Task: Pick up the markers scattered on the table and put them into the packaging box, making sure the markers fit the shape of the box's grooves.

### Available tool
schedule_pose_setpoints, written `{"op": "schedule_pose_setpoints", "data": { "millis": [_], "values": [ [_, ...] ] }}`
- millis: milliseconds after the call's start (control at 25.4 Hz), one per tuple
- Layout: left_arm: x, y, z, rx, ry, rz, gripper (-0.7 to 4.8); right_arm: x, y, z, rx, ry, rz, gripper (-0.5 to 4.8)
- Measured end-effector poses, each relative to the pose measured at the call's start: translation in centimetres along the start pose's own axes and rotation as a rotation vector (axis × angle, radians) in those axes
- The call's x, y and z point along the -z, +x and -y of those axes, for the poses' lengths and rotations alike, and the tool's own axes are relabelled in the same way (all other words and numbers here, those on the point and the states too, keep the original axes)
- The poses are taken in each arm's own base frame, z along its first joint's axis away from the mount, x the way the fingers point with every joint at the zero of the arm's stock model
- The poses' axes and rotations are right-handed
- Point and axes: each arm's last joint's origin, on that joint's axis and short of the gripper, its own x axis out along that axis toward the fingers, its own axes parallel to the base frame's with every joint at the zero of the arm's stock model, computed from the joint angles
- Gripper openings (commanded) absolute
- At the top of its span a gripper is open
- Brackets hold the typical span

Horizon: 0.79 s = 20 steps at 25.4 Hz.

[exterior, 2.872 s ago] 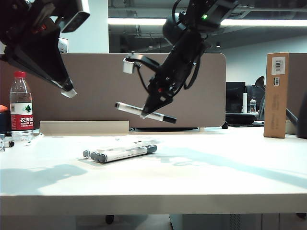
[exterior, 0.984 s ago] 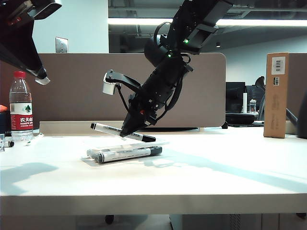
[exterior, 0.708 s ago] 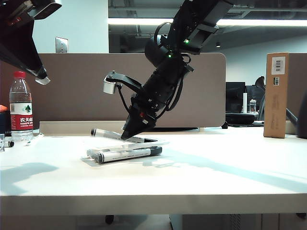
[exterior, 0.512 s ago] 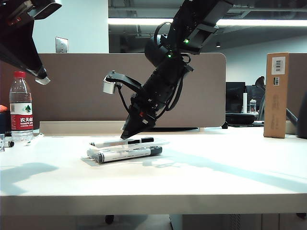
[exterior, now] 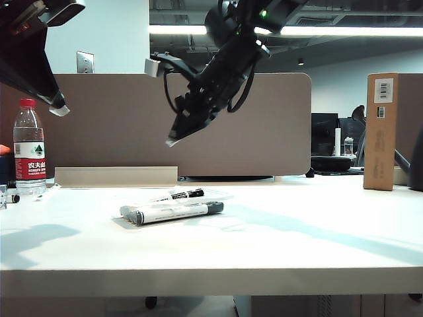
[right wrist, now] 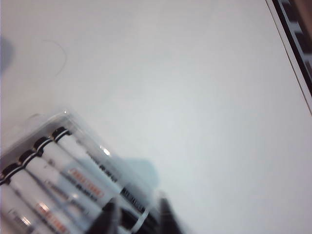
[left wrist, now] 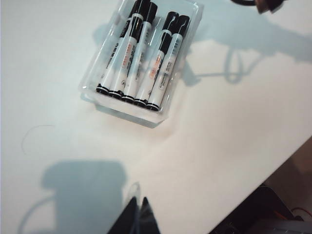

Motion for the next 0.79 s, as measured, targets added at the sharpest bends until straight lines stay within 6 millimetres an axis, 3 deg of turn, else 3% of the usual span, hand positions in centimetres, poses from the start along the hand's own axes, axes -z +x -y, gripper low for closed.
{"op": "schedule_pose_setpoints", "data": {
  "millis": [79, 118, 236, 354, 590, 787],
  "values": [
    [0.0, 0.0, 0.0, 0.0, 0.0, 0.0, -0.06, -0.1, -1.0, -0.3, -0.015, 0.036, -0.043, -0.08],
    [0.0, 0.0, 0.0, 0.0, 0.0, 0.0, -0.06, -0.2, -1.5, -0.4, -0.025, 0.063, -0.063, -0.08],
    [0.0, 0.0, 0.0, 0.0, 0.001, 0.002, -0.06, -1.6, -5.8, -1.3, -0.056, 0.215, -0.112, -0.09],
    [-0.1, 0.0, 0.0, -0.004, 0.001, 0.015, -0.06, -2.2, -8.2, -1.9, -0.054, 0.271, -0.152, -0.09],
    [-0.5, 0.0, -0.1, -0.008, -0.011, 0.051, -0.06, -1.5, -10.8, -3.5, -0.086, 0.373, -0.367, -0.09],
    [-1.2, -0.3, 0.1, 0.04, -0.09, 0.13, -0.06, -1.8, -12.5, -4.5, -0.147, 0.441, -0.334, -0.09]
  ]
}}
